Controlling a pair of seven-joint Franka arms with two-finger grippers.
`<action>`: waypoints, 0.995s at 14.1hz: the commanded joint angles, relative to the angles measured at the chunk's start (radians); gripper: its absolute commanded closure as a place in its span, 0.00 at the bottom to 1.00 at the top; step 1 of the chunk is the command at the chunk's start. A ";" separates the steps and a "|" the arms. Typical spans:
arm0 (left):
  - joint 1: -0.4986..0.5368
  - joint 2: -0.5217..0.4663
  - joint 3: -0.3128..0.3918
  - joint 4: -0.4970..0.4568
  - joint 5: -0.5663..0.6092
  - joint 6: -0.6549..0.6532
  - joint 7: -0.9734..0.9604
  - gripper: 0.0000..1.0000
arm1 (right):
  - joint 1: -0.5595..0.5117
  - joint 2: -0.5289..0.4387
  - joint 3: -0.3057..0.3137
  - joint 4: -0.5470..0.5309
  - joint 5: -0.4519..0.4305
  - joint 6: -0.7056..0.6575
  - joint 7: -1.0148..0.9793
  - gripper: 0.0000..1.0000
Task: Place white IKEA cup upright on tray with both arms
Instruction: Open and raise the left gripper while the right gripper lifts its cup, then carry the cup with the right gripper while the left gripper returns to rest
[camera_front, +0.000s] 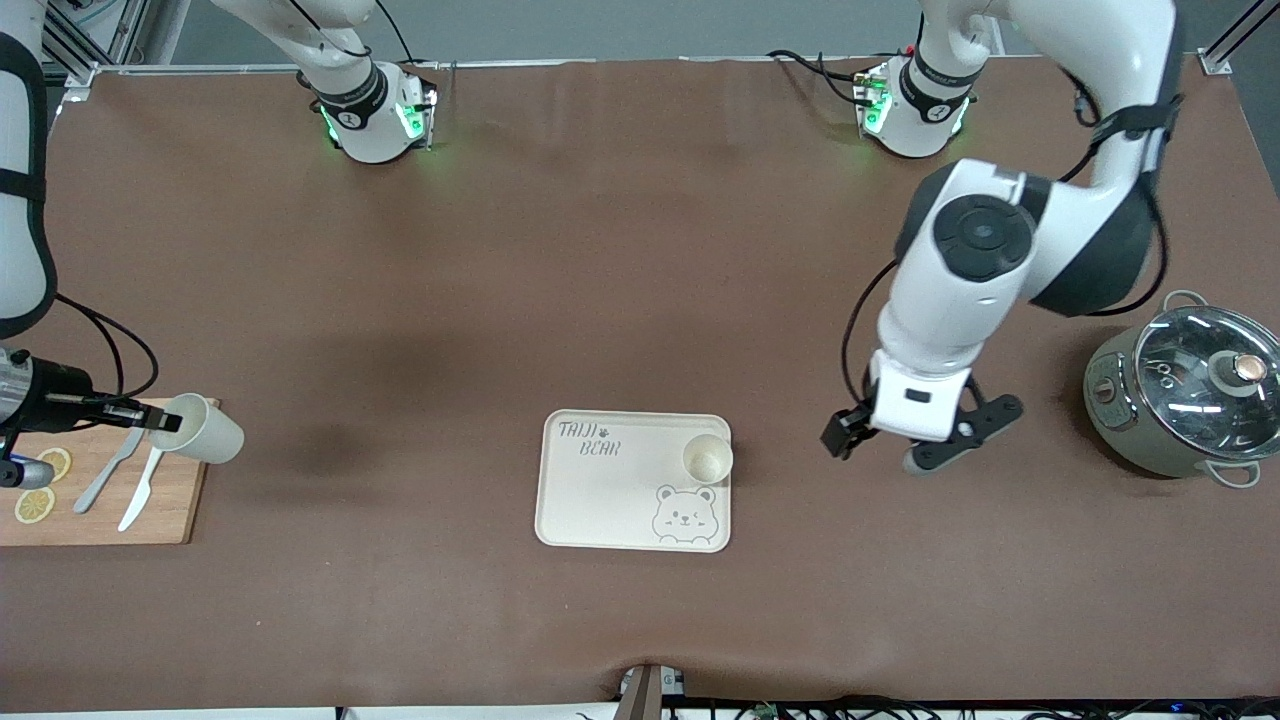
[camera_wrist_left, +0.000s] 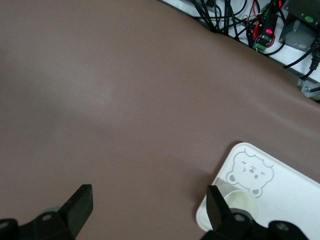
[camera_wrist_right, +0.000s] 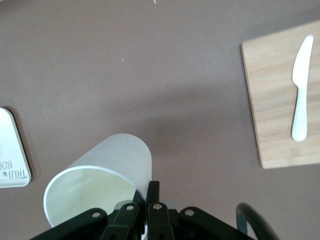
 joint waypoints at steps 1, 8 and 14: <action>0.054 -0.080 -0.009 -0.028 -0.033 -0.082 0.127 0.00 | 0.021 0.048 -0.001 0.081 0.012 -0.009 0.018 1.00; 0.201 -0.192 -0.009 -0.037 -0.033 -0.269 0.478 0.00 | 0.144 0.094 -0.004 0.106 0.001 0.097 0.104 1.00; 0.302 -0.258 -0.006 -0.034 -0.041 -0.373 0.658 0.00 | 0.306 0.211 -0.005 0.129 0.001 0.200 0.412 1.00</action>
